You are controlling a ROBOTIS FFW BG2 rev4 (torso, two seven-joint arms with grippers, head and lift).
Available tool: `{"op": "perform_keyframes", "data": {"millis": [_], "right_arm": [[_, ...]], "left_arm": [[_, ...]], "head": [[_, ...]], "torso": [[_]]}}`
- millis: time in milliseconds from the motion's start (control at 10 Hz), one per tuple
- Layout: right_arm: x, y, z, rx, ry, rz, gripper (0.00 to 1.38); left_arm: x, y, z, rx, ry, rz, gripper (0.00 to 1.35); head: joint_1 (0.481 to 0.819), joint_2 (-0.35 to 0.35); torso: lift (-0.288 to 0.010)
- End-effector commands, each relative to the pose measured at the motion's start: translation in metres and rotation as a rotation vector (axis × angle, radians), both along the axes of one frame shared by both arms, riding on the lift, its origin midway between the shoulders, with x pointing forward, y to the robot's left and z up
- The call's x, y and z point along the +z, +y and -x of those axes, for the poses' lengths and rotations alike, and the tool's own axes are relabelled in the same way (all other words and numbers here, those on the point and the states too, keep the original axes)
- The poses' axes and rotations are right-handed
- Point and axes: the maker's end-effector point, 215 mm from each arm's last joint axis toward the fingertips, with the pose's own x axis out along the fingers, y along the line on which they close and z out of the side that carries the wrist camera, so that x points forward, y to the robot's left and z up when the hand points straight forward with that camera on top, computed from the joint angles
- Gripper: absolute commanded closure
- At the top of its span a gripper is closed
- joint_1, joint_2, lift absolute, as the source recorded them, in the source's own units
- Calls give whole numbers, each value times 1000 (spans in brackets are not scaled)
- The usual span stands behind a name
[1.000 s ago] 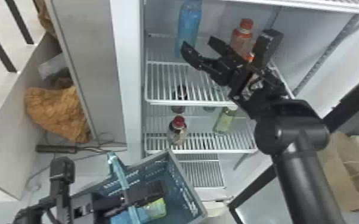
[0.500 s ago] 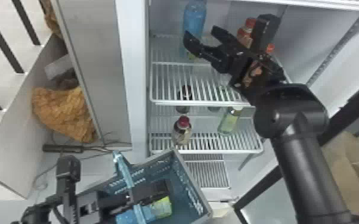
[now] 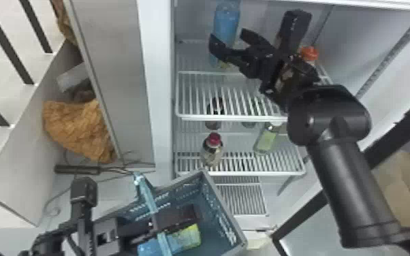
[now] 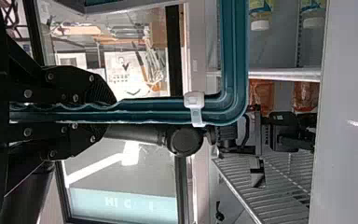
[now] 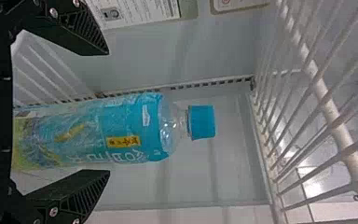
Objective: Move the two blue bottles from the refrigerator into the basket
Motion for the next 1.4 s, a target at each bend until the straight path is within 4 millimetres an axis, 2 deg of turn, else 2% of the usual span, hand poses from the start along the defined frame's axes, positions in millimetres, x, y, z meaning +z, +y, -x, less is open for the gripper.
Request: {"op": "perform_keyframes", "data": {"millis": [0,300,400,500,600,700,1000,1300], "right_arm": [[1,-3,-8,-11,2,13,140],[-13,1,-17,-13,42,35,174],[-17,5,-19,-6,56,36,260],[-15,10,-23,3,56,47,498],[-16,8,-24,-6,57,40,992],[-18,6,-23,-12,62,37,1288],[-27,1,-20,-23,70,72,1277],[-15,1,5,1,34,47,1277]], "left_arm": [[1,0,-1,0,-3,0,1202],[1,1,-2,-2,-6,-3,1202],[1,1,-2,-2,-6,-3,1202],[2,1,-2,-2,-8,-3,1202],[1,2,-2,-2,-8,-4,1202],[2,2,-2,-2,-8,-4,1202],[2,2,-3,0,-10,-2,1202],[2,1,-2,-2,-8,0,1202]], "head": [[695,-114],[695,-115],[695,-112],[695,-108],[695,-102],[695,-101],[695,-105],[695,-109]], "torso": [[-10],[-10],[-10],[-10],[-10],[-10],[-10],[-10]]}}
